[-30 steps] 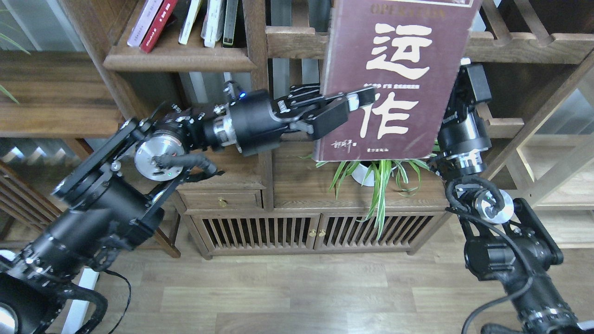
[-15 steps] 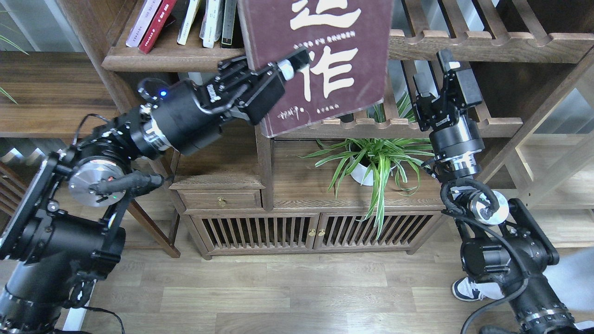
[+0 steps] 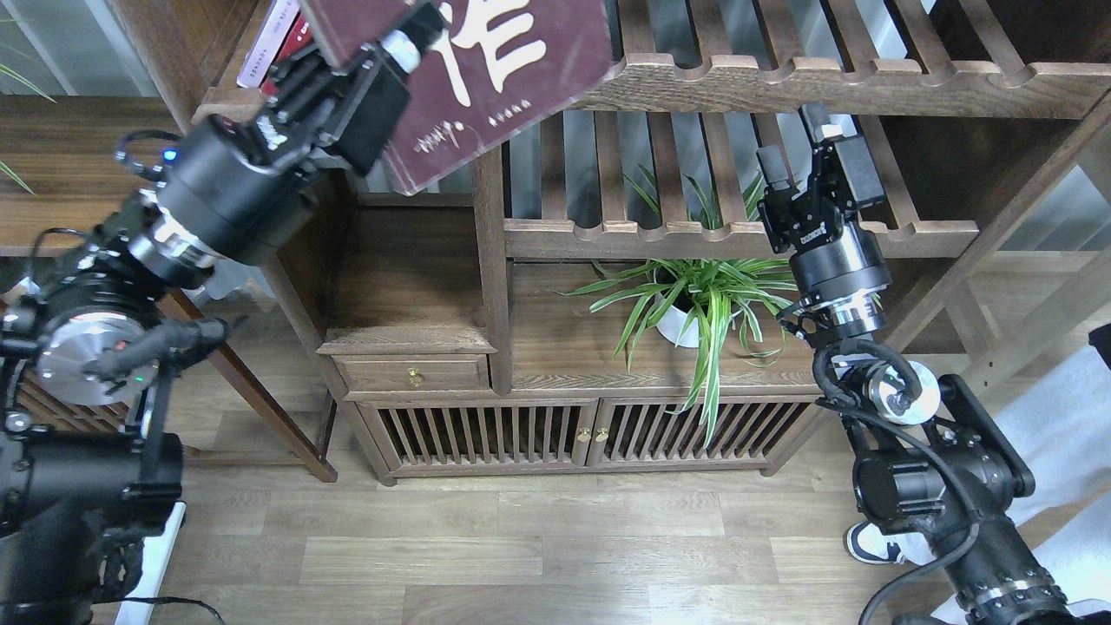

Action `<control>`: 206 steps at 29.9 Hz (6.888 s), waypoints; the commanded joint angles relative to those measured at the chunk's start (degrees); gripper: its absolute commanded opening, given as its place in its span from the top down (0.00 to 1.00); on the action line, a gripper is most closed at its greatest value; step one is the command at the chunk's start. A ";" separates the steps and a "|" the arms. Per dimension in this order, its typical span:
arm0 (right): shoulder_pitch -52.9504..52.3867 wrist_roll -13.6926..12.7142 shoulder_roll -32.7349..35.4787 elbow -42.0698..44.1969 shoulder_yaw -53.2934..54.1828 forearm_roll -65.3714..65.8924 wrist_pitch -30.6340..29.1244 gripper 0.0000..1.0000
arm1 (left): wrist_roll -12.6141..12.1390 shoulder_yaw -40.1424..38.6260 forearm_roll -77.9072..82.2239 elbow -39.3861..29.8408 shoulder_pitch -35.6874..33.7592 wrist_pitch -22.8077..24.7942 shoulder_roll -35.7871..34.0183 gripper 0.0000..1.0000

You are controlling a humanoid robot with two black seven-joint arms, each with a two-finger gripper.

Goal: Organize books on shelf

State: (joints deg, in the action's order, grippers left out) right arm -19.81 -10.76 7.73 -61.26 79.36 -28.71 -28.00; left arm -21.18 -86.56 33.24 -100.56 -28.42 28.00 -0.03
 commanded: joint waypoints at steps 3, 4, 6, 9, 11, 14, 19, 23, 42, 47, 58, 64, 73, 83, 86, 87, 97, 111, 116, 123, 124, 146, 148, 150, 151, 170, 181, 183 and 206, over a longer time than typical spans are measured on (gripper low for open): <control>0.30 0.04 0.00 0.00 -1.40 0.06 0.00 0.12 | 0.09 -6.24 1.30 -0.60 0.91 0.00 0.03 1.00; 0.30 0.04 -0.08 0.00 -1.67 0.06 0.00 0.12 | 0.09 -7.38 1.30 -0.69 1.61 0.00 0.03 1.00; 0.30 0.04 -0.08 0.00 -2.28 0.06 0.00 0.12 | 0.18 -8.70 1.30 -0.86 2.67 0.00 0.03 1.00; 0.30 0.04 -0.08 0.00 -2.64 0.06 0.00 0.12 | 0.53 -10.20 1.21 -1.04 3.02 0.00 0.03 1.00; 0.30 -0.05 -0.08 0.09 -2.64 0.06 0.00 0.12 | 0.62 -10.73 1.21 -1.13 2.93 0.00 0.03 1.00; 0.38 0.04 -0.08 0.09 -3.07 0.06 0.00 0.12 | 0.62 -13.09 1.21 -1.13 2.76 0.00 0.03 1.00; 0.65 0.04 -0.17 0.00 -3.78 -0.03 0.00 0.12 | 0.53 -18.46 1.48 -0.60 3.02 0.00 0.03 1.00; 0.65 0.04 -0.17 0.00 -3.78 -0.03 0.00 0.12 | 0.53 -20.66 1.65 0.36 3.02 0.00 0.03 1.00; 0.73 0.04 -0.96 0.00 -3.69 -0.12 0.00 0.12 | 0.62 -21.28 5.34 5.02 1.09 0.00 -10.77 1.00; 0.82 0.04 -1.05 0.00 -3.69 -0.21 0.00 0.11 | 0.62 -18.83 5.43 7.92 -1.80 0.00 -16.48 1.00; 0.82 0.04 -1.84 0.00 -3.60 -0.30 0.00 0.09 | 0.62 -12.41 9.12 16.00 -10.68 0.00 -22.37 1.00; 0.74 0.04 -2.80 0.00 -3.87 -0.30 0.00 0.09 | 0.62 -7.66 11.58 20.57 -17.62 0.00 -23.70 1.00; 0.30 -0.05 -4.39 0.09 -4.56 -0.21 0.00 0.09 | 3.69 -1.42 12.99 27.95 -22.99 -0.13 -24.66 1.00; 0.47 -0.05 -5.97 0.09 -7.56 -0.30 0.00 0.09 | 9.14 10.97 12.99 36.57 -30.55 -6.72 -24.67 1.00; 0.65 -0.05 -5.97 0.09 -7.56 -0.30 0.00 0.09 | 10.63 13.96 12.90 41.56 -33.96 -8.13 -24.05 1.00; 0.65 -0.05 -5.97 0.09 -7.47 -0.30 0.00 0.08 | 11.16 14.75 12.90 43.06 -35.46 -8.22 -23.88 1.00; 0.56 -0.31 -5.80 0.09 -7.56 -0.30 0.00 0.08 | 16.08 20.90 12.37 51.69 -40.66 -12.44 -20.80 1.00; 0.56 -0.40 -5.53 0.00 -7.47 -0.30 0.00 0.08 | 21.44 23.98 12.37 56.52 -42.33 -18.07 -16.67 1.00; 0.74 -0.40 -5.18 0.00 -7.29 -0.30 0.00 0.07 | 25.92 27.49 12.37 60.56 -44.26 -19.12 -15.53 1.00; 0.74 -0.49 -4.83 0.00 -7.12 -0.30 0.00 0.07 | 27.68 32.15 12.20 61.18 -45.40 -19.21 -15.61 1.00; 0.74 -0.49 -4.83 0.00 -7.20 -0.30 0.00 0.07 | 27.95 32.51 12.20 61.27 -45.58 -19.30 -15.70 1.00; 1.17 -0.49 -5.09 0.00 -7.47 -0.30 0.00 0.07 | 29.80 37.96 11.93 61.62 -45.58 -19.04 -19.13 0.93; 1.17 -0.49 -5.09 0.00 -7.47 -0.30 0.00 0.07 | 29.88 38.05 11.93 61.62 -45.41 -18.95 -19.22 0.93; 1.17 -0.49 -5.09 0.00 -7.47 -0.30 0.00 0.07 | 29.88 38.05 11.93 61.71 -45.32 -18.95 -19.30 0.93; 1.17 -0.49 -5.09 0.00 -7.47 -0.30 0.00 0.07 | 29.88 38.31 11.93 61.80 -45.23 -18.86 -19.57 0.91; 1.35 -0.49 -4.92 -0.09 -7.56 -0.30 0.00 0.07 | 30.67 39.19 11.67 64.00 -45.05 -19.39 -19.39 0.75; 2.23 -0.66 -4.83 -0.35 -7.64 -0.21 0.00 0.07 | 31.02 39.28 9.12 63.91 -47.07 -19.56 -18.43 0.75; 2.67 -0.66 -4.83 -0.44 -7.65 -0.12 0.00 0.07 | 31.03 39.19 8.07 64.00 -47.95 -19.74 -18.34 0.75; 0.47 -0.66 -3.69 -0.18 -8.70 0.49 0.00 0.07 | 36.12 38.31 -15.47 58.38 -46.91 -21.06 -13.59 0.38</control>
State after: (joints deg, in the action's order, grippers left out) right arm -18.72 -11.45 4.16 -61.52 71.12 -28.24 -28.00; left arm 13.43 -48.16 22.29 -39.65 -77.27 5.56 -13.88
